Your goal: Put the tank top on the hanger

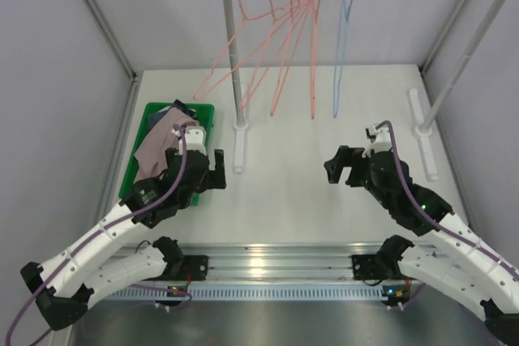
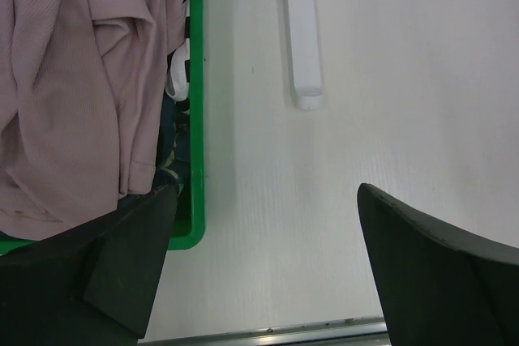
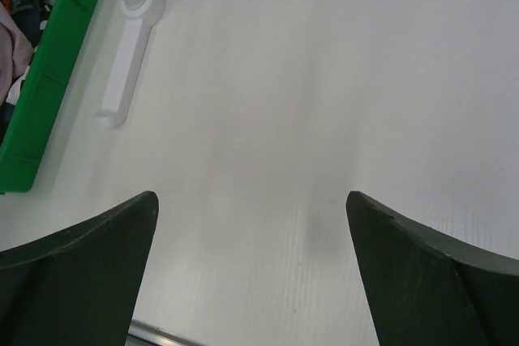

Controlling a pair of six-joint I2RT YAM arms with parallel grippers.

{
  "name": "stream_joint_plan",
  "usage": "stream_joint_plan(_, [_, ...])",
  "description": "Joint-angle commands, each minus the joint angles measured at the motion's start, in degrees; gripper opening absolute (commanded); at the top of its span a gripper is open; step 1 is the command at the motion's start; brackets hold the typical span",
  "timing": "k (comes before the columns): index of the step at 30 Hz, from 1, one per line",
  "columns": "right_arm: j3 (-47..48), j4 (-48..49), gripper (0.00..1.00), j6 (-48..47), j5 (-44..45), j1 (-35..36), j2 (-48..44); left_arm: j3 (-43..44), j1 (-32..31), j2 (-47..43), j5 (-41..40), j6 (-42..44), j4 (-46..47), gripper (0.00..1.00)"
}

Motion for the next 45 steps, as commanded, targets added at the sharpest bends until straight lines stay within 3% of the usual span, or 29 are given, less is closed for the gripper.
stream_joint_plan(1, [0.8,0.8,1.0,-0.4,0.0,0.6,-0.6,1.3,0.2,-0.5,-2.7,-1.8,-0.3,0.98])
stream_joint_plan(14, [1.2,-0.9,1.0,-0.7,-2.1,0.6,0.5,3.9,2.9,5.9,-16.0,-10.0,-6.8,0.98])
stream_joint_plan(17, [1.3,-0.9,1.0,-1.1,-3.0,0.6,0.8,4.5,9.9,9.3,-11.5,-6.0,-3.5,0.98])
stream_joint_plan(20, [1.4,-1.2,1.0,-1.0,-4.0,0.6,0.9,4.5,23.7,12.0,-2.1,-1.5,1.8,0.98])
stream_joint_plan(23, [1.3,-0.7,1.0,-0.9,-4.9,0.6,0.7,5.1,29.5,14.9,1.1,0.6,6.8,0.98])
stream_joint_plan(30, [1.9,-0.1,1.0,-0.9,-7.1,0.6,1.7,8.1,34.5,23.0,4.6,2.1,14.1,0.97])
stream_joint_plan(40, [0.1,1.7,1.0,-0.4,-9.5,0.6,1.9,9.1,38.9,30.1,1.7,0.5,17.9,0.93])
stream_joint_plan(44, [-0.2,2.1,1.0,-0.1,-10.3,0.6,2.4,9.1,39.8,32.7,0.3,0.8,18.8,0.83])
stream_joint_plan(45, [-0.3,2.1,1.0,0.0,-10.4,0.6,2.4,9.1,40.1,33.1,0.5,0.6,18.8,0.71])
